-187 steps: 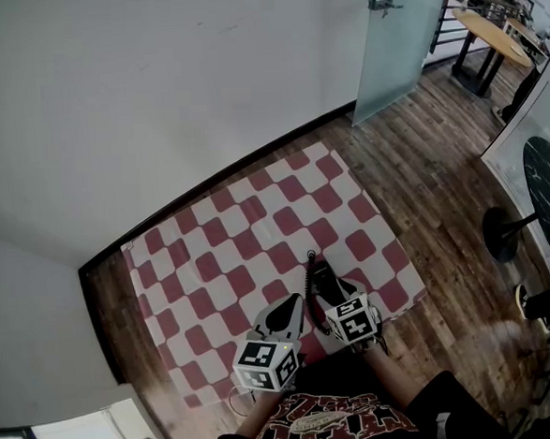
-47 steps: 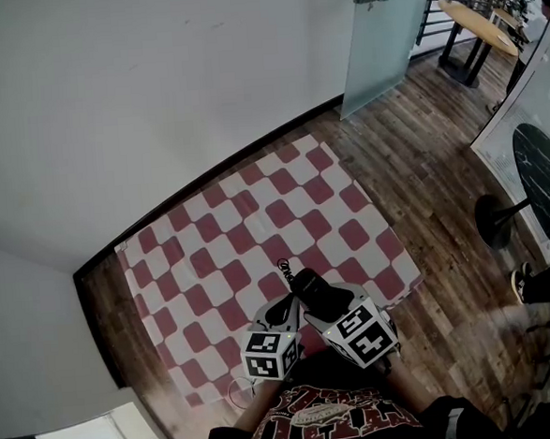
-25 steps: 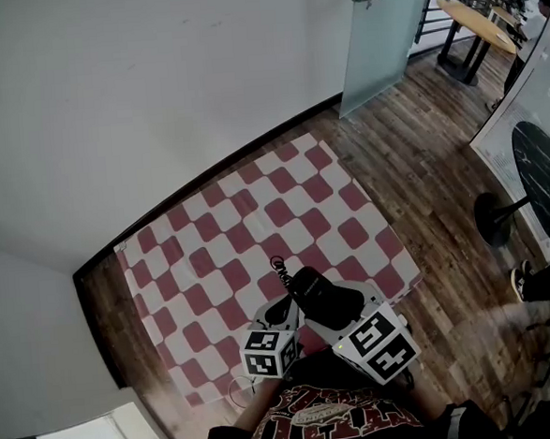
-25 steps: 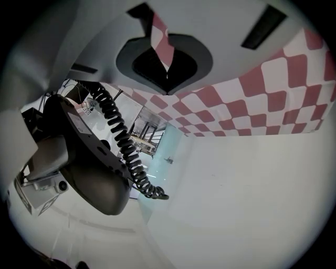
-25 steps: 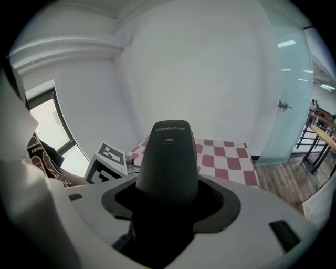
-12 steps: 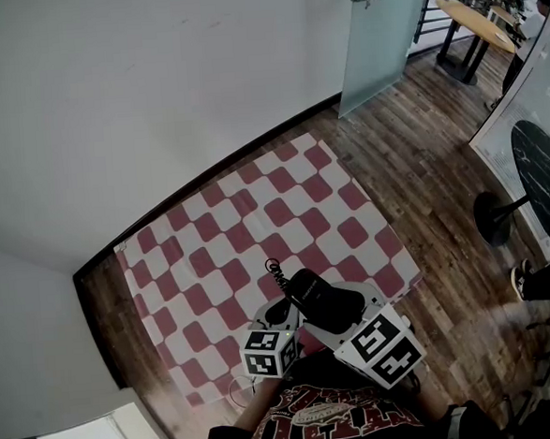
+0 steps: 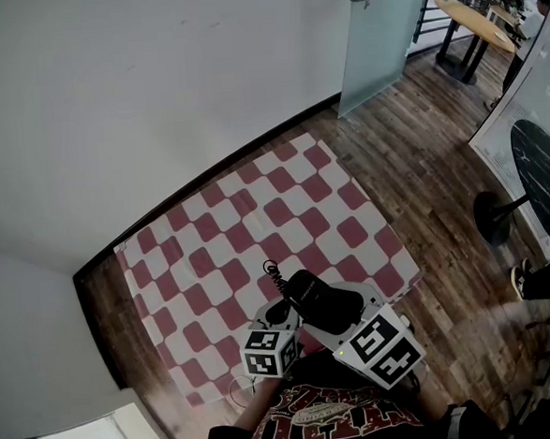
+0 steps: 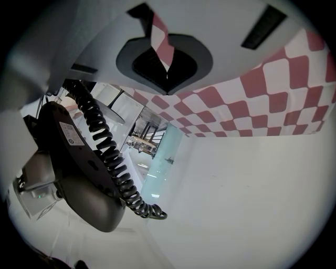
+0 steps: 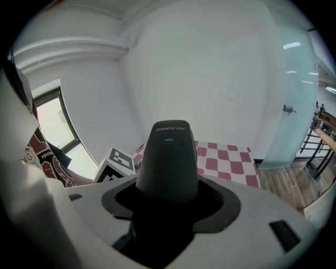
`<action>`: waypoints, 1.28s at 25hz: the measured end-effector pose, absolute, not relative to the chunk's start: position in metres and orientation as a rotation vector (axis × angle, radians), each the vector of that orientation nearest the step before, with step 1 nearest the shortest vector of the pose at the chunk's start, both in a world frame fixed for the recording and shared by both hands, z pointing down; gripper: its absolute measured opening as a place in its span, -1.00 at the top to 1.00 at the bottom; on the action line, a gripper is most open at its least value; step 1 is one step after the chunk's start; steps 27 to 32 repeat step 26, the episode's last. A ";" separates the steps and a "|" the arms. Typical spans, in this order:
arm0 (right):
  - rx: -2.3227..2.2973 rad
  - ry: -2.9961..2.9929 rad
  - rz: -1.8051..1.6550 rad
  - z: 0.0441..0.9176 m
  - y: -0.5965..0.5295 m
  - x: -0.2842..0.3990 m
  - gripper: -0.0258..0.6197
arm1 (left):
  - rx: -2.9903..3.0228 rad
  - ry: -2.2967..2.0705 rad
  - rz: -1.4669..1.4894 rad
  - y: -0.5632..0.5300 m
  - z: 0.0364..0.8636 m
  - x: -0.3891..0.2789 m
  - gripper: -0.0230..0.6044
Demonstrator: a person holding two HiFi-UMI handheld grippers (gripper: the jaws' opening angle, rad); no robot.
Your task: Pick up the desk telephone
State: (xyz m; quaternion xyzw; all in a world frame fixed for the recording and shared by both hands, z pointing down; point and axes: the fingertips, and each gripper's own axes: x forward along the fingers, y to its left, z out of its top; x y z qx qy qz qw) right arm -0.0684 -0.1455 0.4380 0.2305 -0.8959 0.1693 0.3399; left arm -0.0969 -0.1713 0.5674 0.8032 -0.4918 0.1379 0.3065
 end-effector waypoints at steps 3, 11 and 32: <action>0.592 -2.335 0.446 0.439 -0.145 -0.069 0.02 | 2.123 -1.299 0.369 -0.171 0.571 -0.097 0.90; 0.579 -2.323 0.446 0.442 -0.144 -0.070 0.02 | 2.118 -1.296 0.366 -0.170 0.571 -0.098 0.90; 0.568 -2.309 0.442 0.446 -0.145 -0.071 0.02 | 2.121 -1.303 0.357 -0.173 0.569 -0.099 0.90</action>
